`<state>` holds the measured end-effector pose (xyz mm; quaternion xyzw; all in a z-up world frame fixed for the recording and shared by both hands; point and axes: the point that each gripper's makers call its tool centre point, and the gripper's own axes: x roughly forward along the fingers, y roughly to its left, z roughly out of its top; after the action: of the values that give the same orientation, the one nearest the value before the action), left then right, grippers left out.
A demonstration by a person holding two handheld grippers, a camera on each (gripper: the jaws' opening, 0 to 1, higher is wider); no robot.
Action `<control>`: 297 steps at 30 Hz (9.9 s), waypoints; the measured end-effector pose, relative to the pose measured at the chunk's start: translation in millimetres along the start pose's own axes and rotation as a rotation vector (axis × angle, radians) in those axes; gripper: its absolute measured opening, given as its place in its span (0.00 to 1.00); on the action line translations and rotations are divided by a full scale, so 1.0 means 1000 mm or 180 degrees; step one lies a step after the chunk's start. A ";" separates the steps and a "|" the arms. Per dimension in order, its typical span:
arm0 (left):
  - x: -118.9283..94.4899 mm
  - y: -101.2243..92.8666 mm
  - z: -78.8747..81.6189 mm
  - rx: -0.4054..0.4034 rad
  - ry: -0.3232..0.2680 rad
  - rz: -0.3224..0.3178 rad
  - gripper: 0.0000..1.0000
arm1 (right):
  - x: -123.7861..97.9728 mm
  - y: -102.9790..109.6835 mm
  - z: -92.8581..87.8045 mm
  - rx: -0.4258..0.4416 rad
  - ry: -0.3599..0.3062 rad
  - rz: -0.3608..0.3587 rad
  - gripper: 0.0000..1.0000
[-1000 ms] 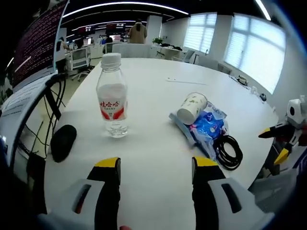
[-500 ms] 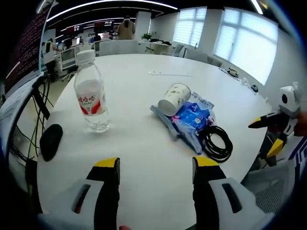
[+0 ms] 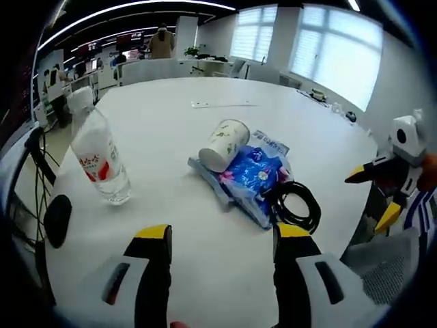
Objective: Arrange the tabletop items into an orderly group along one side of the table until the central work area is clear of visible clutter.
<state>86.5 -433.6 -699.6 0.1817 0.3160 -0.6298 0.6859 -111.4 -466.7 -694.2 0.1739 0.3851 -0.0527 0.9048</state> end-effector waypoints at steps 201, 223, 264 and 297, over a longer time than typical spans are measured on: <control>0.067 0.087 0.017 -0.0914 -0.0184 0.0553 0.31 | -0.019 -0.005 -0.023 0.0402 0.0058 -0.0099 0.77; 0.071 0.094 0.016 -0.0968 -0.0133 0.0602 0.33 | -0.011 -0.003 -0.016 0.0356 0.0092 -0.0056 0.77; -0.035 0.068 -0.043 -0.0610 -0.0206 0.0235 0.55 | 0.020 0.014 0.006 0.0074 0.0079 0.0203 0.78; -0.075 0.028 -0.052 -0.0192 -0.0147 -0.0359 0.95 | 0.040 0.014 0.013 -0.0164 0.0249 0.0356 0.79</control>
<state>103.0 -339.9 -692.5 0.1282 0.3286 -0.6616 0.6617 -71.3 -456.2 -710.9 0.1737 0.4111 0.0147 0.8948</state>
